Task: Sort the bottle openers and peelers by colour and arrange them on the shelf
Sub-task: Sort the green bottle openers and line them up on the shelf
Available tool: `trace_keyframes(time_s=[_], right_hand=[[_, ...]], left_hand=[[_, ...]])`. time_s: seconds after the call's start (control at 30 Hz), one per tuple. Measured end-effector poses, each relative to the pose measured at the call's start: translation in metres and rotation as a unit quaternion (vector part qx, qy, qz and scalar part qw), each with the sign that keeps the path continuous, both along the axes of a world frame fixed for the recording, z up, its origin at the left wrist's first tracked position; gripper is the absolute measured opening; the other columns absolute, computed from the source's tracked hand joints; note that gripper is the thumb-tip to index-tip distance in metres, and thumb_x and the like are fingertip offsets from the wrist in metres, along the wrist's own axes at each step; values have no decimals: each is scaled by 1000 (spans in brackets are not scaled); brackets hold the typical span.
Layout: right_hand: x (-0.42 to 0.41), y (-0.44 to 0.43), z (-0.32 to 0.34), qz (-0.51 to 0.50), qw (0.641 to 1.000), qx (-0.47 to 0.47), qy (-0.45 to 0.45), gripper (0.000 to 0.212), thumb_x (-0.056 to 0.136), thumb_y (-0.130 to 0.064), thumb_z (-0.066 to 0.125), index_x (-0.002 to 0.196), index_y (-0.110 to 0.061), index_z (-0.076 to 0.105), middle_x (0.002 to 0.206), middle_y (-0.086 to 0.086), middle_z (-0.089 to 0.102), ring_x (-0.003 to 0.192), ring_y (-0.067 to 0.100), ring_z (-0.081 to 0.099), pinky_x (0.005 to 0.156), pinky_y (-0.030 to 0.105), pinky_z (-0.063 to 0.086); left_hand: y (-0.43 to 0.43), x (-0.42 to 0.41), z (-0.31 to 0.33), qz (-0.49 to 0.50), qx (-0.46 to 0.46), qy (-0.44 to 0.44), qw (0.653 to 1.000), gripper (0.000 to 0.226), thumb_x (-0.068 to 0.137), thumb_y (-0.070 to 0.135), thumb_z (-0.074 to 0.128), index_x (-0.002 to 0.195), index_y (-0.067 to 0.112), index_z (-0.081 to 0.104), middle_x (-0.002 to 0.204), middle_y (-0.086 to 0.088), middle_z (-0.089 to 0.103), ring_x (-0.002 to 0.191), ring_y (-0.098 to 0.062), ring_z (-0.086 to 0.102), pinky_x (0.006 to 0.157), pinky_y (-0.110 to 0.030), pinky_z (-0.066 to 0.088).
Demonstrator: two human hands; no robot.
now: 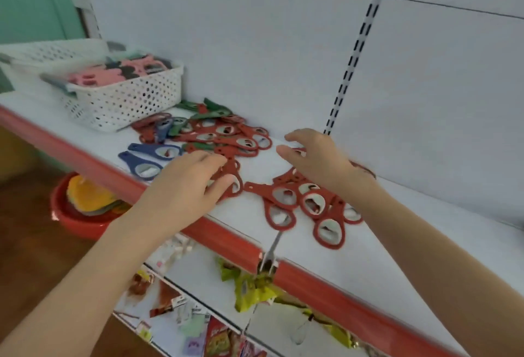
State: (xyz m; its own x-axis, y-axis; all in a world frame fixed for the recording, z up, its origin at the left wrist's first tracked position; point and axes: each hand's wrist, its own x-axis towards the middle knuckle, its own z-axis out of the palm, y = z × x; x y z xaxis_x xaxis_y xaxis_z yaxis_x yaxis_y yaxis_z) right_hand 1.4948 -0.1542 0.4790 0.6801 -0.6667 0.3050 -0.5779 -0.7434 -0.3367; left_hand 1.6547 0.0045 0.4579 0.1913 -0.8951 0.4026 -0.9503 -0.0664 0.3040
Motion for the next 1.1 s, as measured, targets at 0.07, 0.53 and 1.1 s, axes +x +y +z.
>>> trace_keyframes(time_s=[0.07, 0.53, 1.1], right_hand=[[45, 1, -3, 19, 1000, -4, 13, 38, 94, -34, 51, 113, -3, 61, 112, 10, 63, 109, 25, 55, 93, 29, 38], [225, -47, -33, -51, 994, -9, 96, 32, 93, -24, 49, 117, -4, 56, 119, 16, 57, 112, 32, 51, 90, 33, 39], [207, -25, -18, 282, 934, -181, -122, 28, 86, -13, 53, 102, 5, 68, 92, 20, 70, 86, 29, 66, 83, 23, 44]], left_hand=[[8, 38, 0, 17, 11, -1, 1000, 42, 92, 37, 45, 127, 15, 53, 121, -5, 57, 106, -23, 55, 85, -35, 46], [16, 183, -11, 24, 44, 14, 999, 36, 93, 34, 46, 119, 11, 56, 111, -10, 59, 96, -26, 56, 81, -39, 47], [-49, 173, 3, 6, -10, 691, 723, 28, 87, 35, 55, 100, 11, 61, 91, -14, 70, 80, -20, 71, 68, -24, 58]])
